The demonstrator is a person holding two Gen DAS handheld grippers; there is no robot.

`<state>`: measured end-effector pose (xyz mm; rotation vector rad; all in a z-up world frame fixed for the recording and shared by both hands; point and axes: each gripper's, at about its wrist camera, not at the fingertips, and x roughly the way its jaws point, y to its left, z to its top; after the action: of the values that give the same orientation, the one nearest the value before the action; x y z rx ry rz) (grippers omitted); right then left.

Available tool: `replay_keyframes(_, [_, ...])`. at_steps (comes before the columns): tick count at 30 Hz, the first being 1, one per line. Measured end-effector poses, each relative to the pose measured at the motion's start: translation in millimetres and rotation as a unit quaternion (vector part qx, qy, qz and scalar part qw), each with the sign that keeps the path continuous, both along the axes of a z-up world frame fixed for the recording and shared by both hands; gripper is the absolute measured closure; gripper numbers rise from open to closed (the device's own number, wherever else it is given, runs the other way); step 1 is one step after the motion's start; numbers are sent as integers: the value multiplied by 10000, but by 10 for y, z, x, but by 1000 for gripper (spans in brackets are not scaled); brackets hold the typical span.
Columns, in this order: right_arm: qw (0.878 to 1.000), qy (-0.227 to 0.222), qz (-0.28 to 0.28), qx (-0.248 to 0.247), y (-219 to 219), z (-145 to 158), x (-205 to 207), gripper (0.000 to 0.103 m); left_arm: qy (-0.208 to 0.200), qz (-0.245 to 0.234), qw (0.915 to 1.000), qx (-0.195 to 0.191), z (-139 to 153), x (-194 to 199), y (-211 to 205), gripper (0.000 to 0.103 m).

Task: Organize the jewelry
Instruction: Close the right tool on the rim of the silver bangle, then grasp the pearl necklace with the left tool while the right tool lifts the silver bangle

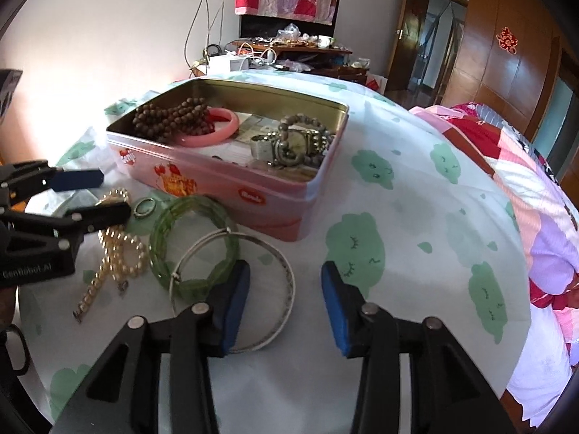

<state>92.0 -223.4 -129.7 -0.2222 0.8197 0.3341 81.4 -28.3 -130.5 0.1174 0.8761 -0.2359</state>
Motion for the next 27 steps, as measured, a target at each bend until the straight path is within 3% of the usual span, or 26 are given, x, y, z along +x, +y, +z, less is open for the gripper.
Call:
replay_keyframes(5, [9997, 32, 196, 148, 43, -5, -56, 94, -81, -131, 9998, 108, 37, -71, -26, 87])
replay_keyframes(6, [9997, 14, 211, 142, 56, -5, -64, 95, -136, -140, 9998, 104, 63, -81, -19, 103])
replay_keyframes(18, [9994, -210, 120, 263, -15, 70, -133, 99, -277, -233, 9993, 80, 199, -172, 55, 103])
replay_keyframes(19, [9993, -204, 102, 281, -34, 73, -135, 99, -257, -265, 9993, 110, 197, -187, 28, 100])
replay_keyframes(20, [9993, -197, 81, 311, -53, 76, -136, 99, -249, -273, 9992, 158, 195, -197, 10, 83])
replay_keyframes(21, [9993, -190, 69, 321, -69, 76, -139, 99, -257, -287, 9990, 206, 193, -216, -9, 52])
replay_keyframes(23, [9994, -110, 100, 326, -76, 63, -148, 98, -464, -324, 9981, 238, 214, -290, -29, 29])
replay_keyframes(27, [9988, -78, -10, 493, -163, 66, -207, 97, -489, -583, 9966, 323, 201, -332, -83, 29])
